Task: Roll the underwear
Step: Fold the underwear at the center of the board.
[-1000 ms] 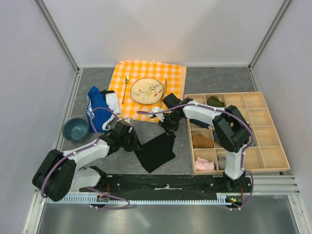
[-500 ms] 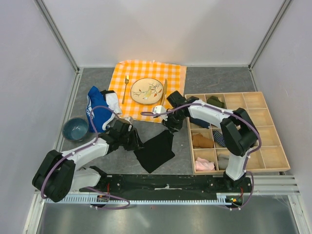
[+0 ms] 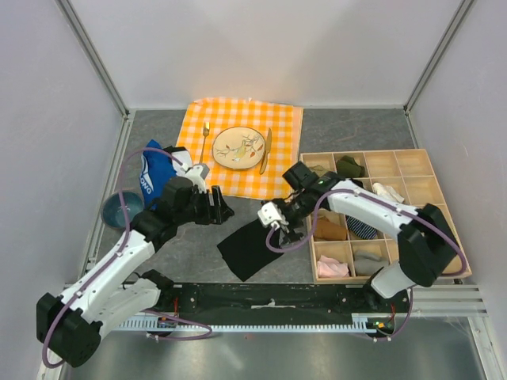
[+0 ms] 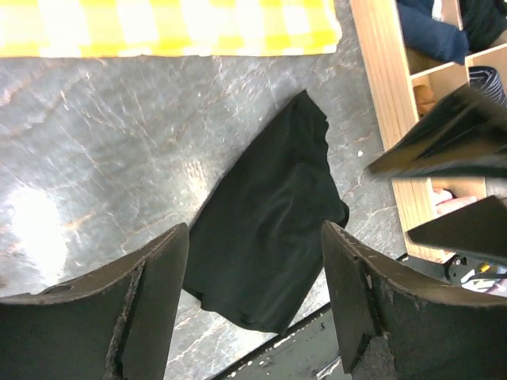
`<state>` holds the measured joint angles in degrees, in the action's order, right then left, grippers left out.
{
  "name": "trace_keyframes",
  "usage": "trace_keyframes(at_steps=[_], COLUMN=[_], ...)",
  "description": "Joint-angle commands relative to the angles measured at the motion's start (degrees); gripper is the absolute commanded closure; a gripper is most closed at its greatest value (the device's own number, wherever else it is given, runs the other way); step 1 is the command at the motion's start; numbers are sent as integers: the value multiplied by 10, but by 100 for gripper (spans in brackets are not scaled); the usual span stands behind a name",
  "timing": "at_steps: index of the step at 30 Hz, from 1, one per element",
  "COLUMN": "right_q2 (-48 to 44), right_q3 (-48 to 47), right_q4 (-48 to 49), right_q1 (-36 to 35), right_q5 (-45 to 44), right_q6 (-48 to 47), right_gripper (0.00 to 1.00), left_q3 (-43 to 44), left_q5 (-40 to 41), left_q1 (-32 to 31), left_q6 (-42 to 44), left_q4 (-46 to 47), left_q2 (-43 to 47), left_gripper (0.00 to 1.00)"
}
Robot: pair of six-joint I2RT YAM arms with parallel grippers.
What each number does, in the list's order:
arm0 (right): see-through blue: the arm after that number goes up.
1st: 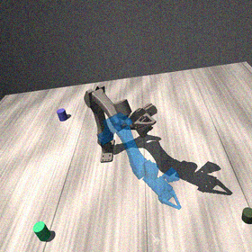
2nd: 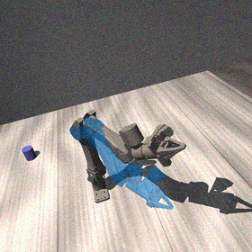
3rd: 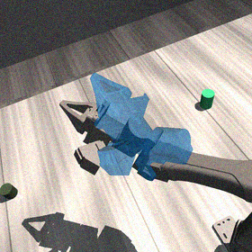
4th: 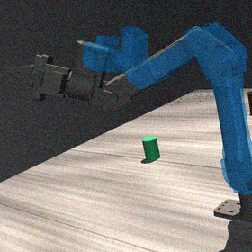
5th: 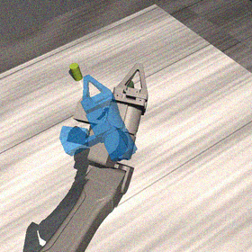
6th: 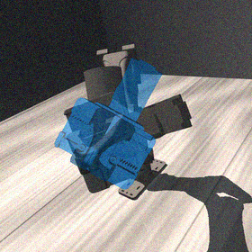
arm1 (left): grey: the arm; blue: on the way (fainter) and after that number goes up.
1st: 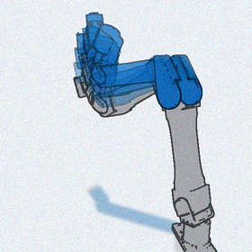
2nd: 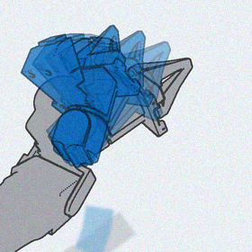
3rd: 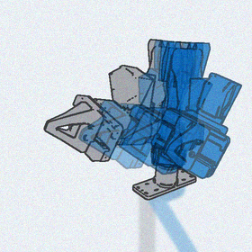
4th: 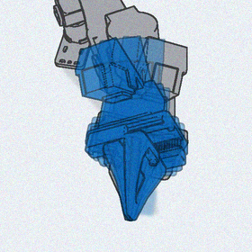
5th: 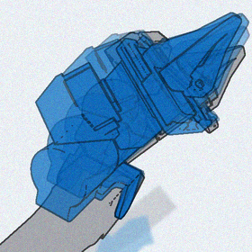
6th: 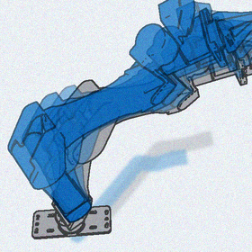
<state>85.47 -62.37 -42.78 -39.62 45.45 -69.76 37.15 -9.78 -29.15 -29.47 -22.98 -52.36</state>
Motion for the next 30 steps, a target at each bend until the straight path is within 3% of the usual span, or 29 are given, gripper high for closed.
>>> trace_keyframes(at_steps=[1,4,10,20,30], right_q2=[32,17,59,109,157], right_q3=[24,71,81,98,95], right_q4=[-16,79,132,156,133], right_q1=[-63,-133,-187,-227,-237], right_q5=[24,-64,-149,-232,-283], right_q6=[-112,-50,1,14,27], right_gripper=[13,25,38,49,78], left_q3=[71,79,35,19,10], left_q5=[14,40,42,49,48], left_q1=[5,6,6,6,6], left_q6=[107,137,144,144,144], left_q4=[-79,-107,-79,-63,-56], left_q2=[20,20,53,110,135], left_gripper=[26,27,28,28,29])
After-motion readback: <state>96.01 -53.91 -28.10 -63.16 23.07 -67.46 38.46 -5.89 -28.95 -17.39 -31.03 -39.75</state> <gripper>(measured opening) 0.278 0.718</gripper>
